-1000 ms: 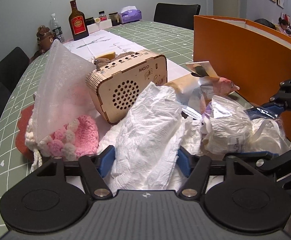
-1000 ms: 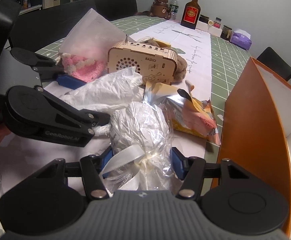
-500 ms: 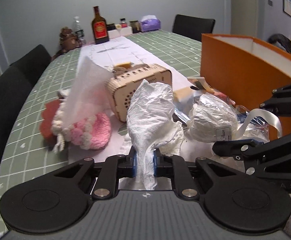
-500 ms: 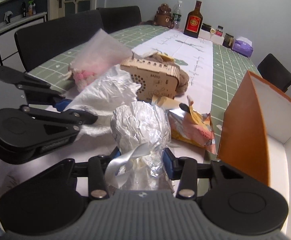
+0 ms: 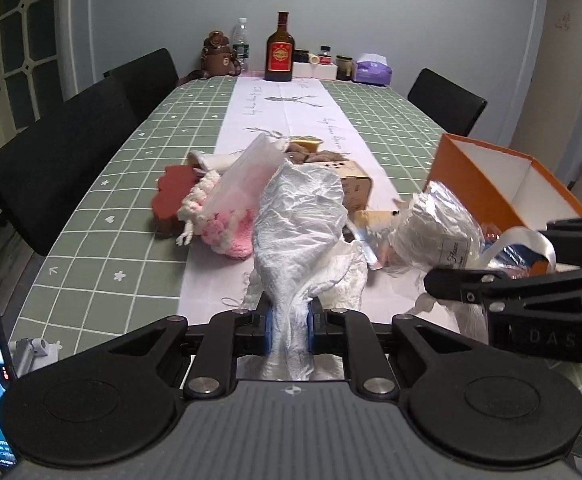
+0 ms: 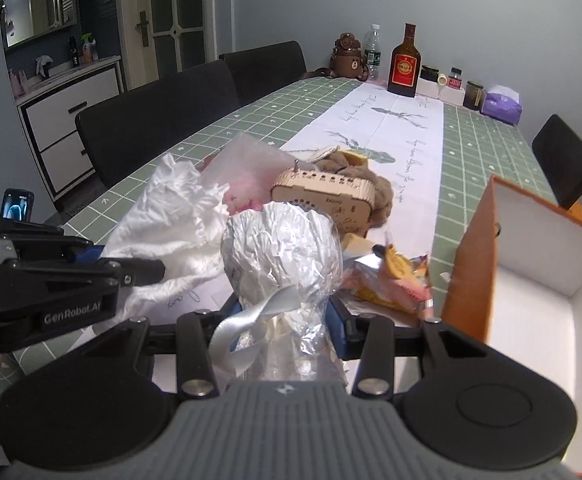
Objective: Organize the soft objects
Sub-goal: 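Carry both items into the orange box and open both tools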
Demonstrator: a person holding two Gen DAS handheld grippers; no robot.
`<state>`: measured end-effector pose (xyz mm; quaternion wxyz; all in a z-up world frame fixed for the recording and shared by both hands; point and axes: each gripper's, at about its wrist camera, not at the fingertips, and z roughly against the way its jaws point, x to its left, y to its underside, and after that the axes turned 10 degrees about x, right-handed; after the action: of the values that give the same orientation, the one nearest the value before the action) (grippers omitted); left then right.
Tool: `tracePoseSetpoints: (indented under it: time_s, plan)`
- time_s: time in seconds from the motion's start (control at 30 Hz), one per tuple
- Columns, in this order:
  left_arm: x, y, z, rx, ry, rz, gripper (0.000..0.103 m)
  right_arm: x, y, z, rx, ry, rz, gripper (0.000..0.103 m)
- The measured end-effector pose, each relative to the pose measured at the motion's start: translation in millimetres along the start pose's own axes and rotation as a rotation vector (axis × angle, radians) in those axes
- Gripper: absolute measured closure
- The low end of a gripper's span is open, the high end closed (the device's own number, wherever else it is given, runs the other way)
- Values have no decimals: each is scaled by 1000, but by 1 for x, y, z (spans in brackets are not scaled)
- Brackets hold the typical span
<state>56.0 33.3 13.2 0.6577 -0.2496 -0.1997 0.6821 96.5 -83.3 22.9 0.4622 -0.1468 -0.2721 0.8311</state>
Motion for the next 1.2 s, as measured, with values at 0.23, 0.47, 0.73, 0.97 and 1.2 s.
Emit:
tracePoseSetpoints:
  time_s: [0.23, 0.47, 0.73, 0.97, 1.2]
  plan:
    - [-38, -32, 14, 23, 94, -90, 86, -28, -16, 39, 45, 86, 40, 60]
    - [-116, -67, 27, -20, 128, -266, 86, -90, -21, 66, 96, 232, 7, 59]
    - [-192, -87, -5, 99, 230, -424, 86, -172, 4, 63, 252, 261, -85, 59]
    - [-225, -78, -55, 228, 228, -566, 86, -199, 31, 33, 346, 202, -74, 59]
    - [-238, -69, -87, 306, 193, -654, 85, -208, 45, 1, 425, 158, -48, 58]
